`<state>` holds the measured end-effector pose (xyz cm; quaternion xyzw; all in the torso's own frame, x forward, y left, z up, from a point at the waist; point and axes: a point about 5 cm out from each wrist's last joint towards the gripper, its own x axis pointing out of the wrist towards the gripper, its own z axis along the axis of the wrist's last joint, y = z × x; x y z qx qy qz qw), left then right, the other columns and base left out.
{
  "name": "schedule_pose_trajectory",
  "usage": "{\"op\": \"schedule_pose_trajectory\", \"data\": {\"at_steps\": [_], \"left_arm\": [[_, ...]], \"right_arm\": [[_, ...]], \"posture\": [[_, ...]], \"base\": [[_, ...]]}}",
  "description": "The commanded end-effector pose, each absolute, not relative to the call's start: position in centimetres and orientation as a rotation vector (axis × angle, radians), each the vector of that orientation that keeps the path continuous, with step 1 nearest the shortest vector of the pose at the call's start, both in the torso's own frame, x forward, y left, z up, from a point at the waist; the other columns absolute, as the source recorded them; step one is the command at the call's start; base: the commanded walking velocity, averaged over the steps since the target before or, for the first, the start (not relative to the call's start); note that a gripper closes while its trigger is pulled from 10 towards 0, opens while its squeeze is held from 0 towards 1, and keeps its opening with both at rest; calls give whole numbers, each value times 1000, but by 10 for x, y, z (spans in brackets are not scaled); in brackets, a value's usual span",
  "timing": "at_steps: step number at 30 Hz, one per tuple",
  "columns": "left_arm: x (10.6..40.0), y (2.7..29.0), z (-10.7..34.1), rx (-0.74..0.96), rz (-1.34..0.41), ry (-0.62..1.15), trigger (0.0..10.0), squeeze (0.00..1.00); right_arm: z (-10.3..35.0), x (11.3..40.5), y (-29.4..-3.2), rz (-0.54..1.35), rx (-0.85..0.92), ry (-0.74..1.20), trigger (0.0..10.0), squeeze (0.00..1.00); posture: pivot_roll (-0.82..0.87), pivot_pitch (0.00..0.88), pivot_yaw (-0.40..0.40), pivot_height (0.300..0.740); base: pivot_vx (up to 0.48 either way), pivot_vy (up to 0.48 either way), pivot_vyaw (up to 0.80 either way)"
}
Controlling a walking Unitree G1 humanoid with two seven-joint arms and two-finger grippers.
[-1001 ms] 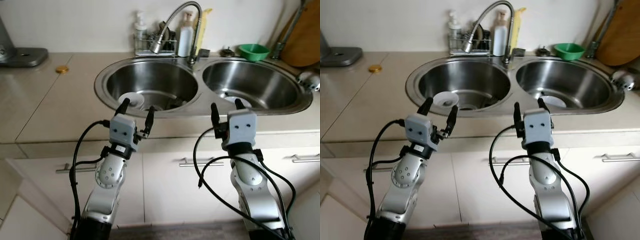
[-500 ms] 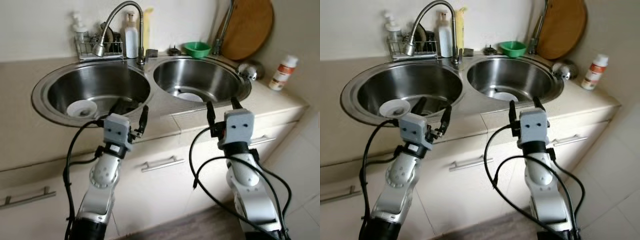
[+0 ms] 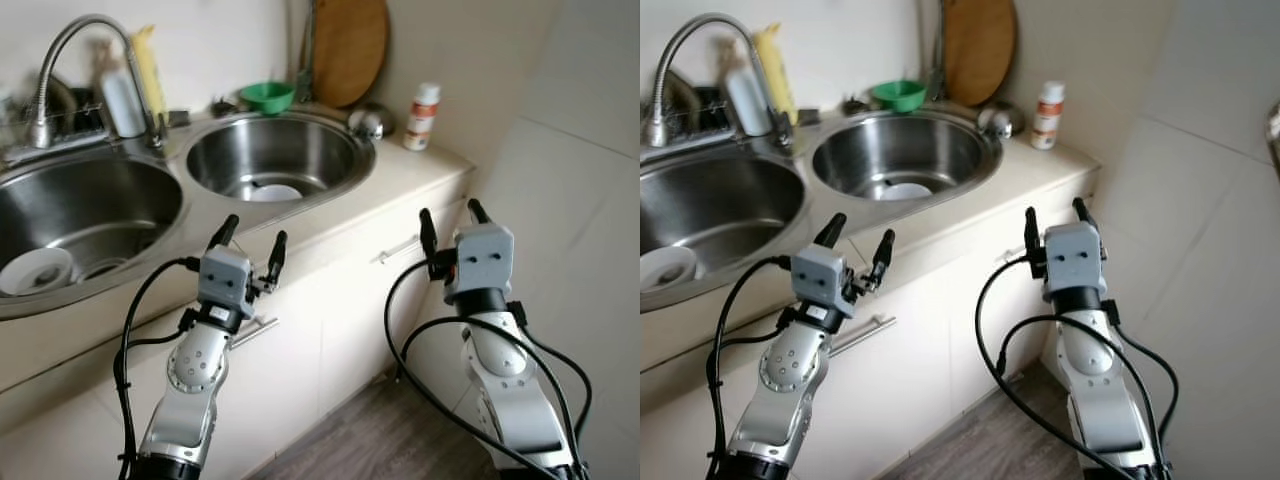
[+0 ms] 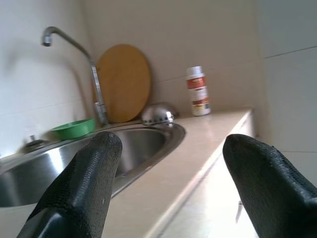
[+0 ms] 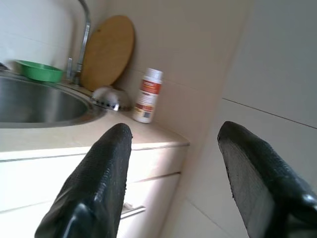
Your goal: Kitchen organization
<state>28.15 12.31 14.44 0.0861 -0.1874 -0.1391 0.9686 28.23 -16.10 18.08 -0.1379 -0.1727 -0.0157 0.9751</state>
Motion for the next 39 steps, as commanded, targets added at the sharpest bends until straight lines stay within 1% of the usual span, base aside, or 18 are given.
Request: {"op": "schedule_pose_trajectory", "data": {"at_steps": [1, 16, 30, 39], "left_arm": [[278, 128, 143, 203, -281, -364, 10000, 0], [274, 127, 136, 232, -295, -325, 10000, 0], [275, 124, 138, 224, -297, -327, 10000, 0], [275, 124, 138, 206, -295, -334, 10000, 0]], "right_arm": [[180, 281, -158, -20, -293, -357, 10000, 0], [174, 282, -154, -14, -305, -339, 10000, 0], [170, 284, -158, -46, -329, -313, 10000, 0], [165, 287, -164, -86, -350, -265, 10000, 0]], "posture": [[40, 0, 1, 740], [47, 0, 3, 740], [42, 0, 2, 740], [36, 0, 3, 740]], "base": [[0, 0, -800], [0, 0, -800], [0, -421, -800], [0, 0, -800]]}}
